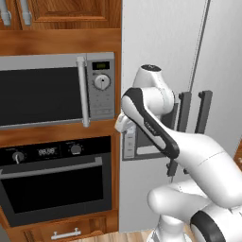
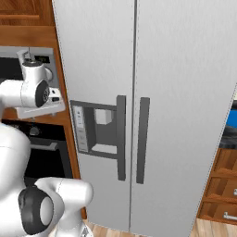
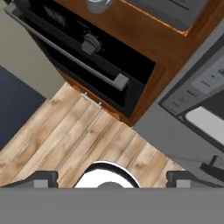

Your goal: Take the fish from the oven and place it on the plate on the counter.

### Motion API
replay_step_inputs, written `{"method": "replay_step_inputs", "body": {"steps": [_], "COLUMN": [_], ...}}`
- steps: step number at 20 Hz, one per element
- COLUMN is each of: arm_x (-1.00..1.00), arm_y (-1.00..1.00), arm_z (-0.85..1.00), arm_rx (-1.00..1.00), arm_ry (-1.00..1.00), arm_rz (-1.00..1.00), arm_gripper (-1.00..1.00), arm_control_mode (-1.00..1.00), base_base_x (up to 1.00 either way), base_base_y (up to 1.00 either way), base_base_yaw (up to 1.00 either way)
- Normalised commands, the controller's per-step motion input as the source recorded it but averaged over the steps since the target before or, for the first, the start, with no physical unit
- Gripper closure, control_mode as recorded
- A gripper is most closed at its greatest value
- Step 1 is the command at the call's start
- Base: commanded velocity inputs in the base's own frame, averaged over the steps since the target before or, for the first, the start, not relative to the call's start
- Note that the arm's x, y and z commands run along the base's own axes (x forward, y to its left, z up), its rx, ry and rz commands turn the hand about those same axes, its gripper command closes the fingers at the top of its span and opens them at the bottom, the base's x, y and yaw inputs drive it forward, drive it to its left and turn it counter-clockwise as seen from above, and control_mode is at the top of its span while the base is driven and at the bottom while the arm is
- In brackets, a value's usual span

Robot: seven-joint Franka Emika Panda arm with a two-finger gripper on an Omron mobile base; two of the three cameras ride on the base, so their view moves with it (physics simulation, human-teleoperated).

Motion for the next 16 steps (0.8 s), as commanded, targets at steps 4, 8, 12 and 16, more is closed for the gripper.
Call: {"method": "replay_step_inputs", "body": {"steps": [4,8,12,16], "arm_x": [-0.63,-0.41,-0.1,0.0], "arm_y": [0.6,0.76,0.75,0.79], "arm_z": [0.0,-0.4,-0.72,-0.81], "arm_rx": [-0.18,-0.24,-0.2,-0.19], "arm_ry": [-0.2,-0.48,-0.66,-0.66], "arm_rz": [0.01,0.03,0.04,0.08], "arm_gripper": [-1.0,-1.0,-1.0,-1.0], "arm_control_mode": [-1.0,-1.0,-1.0,-1.0], "base_base_x": [0.0,0.0,0.0,0.0], "base_base_y": [0.0,0.0,0.0,0.0], "base_base_yaw": [0.0,0.0,0.0,0.0]}}
